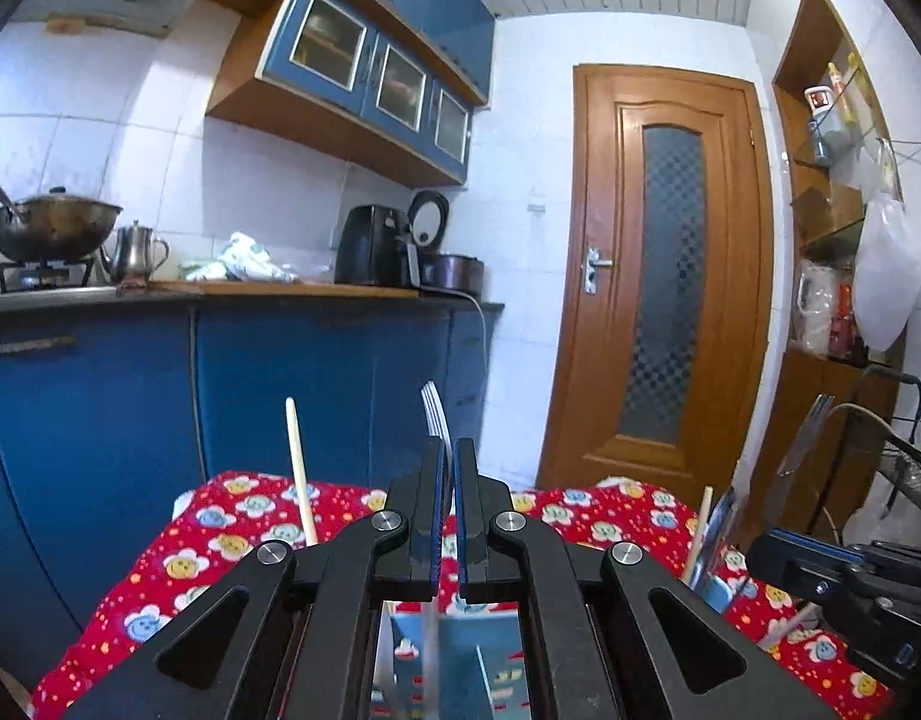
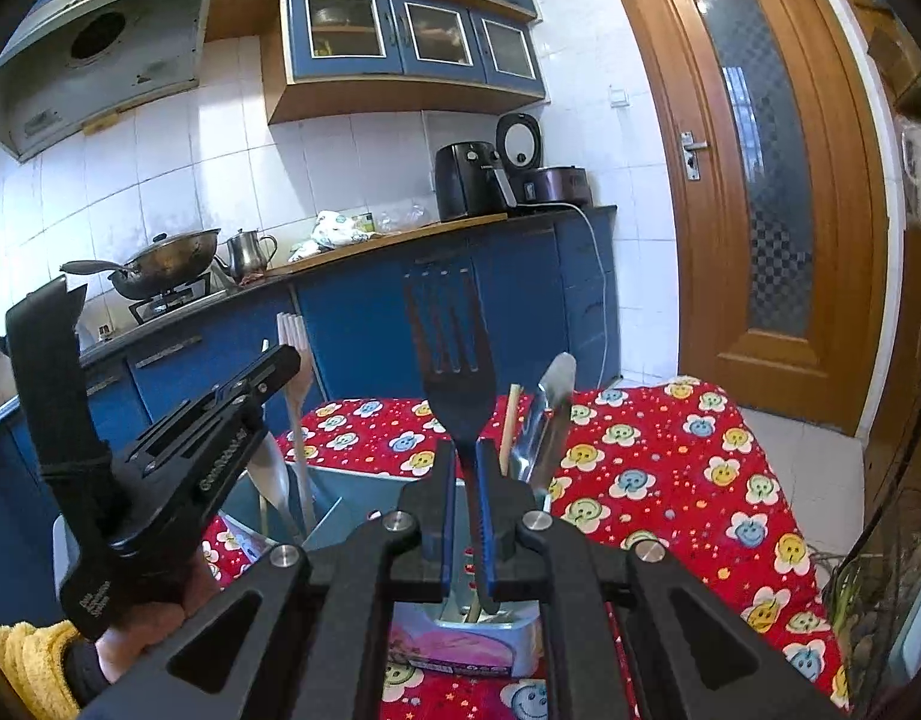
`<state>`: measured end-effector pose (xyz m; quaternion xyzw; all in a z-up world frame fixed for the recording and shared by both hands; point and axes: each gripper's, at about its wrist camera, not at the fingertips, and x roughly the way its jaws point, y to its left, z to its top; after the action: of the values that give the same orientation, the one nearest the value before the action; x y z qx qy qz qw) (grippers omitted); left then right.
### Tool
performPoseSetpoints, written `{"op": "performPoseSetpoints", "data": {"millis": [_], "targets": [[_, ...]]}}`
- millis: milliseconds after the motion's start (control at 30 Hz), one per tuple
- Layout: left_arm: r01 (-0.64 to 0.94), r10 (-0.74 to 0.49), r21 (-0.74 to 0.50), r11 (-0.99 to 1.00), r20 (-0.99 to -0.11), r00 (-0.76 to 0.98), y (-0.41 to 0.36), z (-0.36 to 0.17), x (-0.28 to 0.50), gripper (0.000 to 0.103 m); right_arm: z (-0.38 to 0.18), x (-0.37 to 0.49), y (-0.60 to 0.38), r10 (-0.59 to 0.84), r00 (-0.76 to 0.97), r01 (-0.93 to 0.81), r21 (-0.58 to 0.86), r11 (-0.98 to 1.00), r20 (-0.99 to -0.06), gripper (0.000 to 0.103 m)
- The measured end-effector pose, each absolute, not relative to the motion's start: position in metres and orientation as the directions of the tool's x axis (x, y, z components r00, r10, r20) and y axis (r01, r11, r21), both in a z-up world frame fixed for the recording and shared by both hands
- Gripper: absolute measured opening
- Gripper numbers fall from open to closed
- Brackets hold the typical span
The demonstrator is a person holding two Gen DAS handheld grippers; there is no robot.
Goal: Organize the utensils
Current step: 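Lower the white fork into the holder with the left tool while the right tool releases the spatula there, then withdraw both open tools from the holder toward the remaining chopstick and silver fork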
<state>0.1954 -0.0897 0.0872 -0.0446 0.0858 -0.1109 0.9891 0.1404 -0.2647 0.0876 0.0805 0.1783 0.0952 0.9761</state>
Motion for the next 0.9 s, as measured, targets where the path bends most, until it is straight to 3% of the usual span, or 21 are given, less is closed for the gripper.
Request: {"op": "performPoseSetpoints", "data": {"millis": [267,900], "targets": [[0.243,-0.264,-0.125,0.962,-0.205,0.943,-0.082,0.092,0.179,0.027,0.095,0.129,-0.264,0.208,0.931,-0.152,0.199,0.968,-0.301,0.016],[0.266,-0.327,-0.212,0.941,-0.354,0.876,-0.046,0.108,0.127,0.033,0.103,0.07,-0.272,0.213,0.933,-0.137,0.259,0.956,-0.291,0.02]]}}
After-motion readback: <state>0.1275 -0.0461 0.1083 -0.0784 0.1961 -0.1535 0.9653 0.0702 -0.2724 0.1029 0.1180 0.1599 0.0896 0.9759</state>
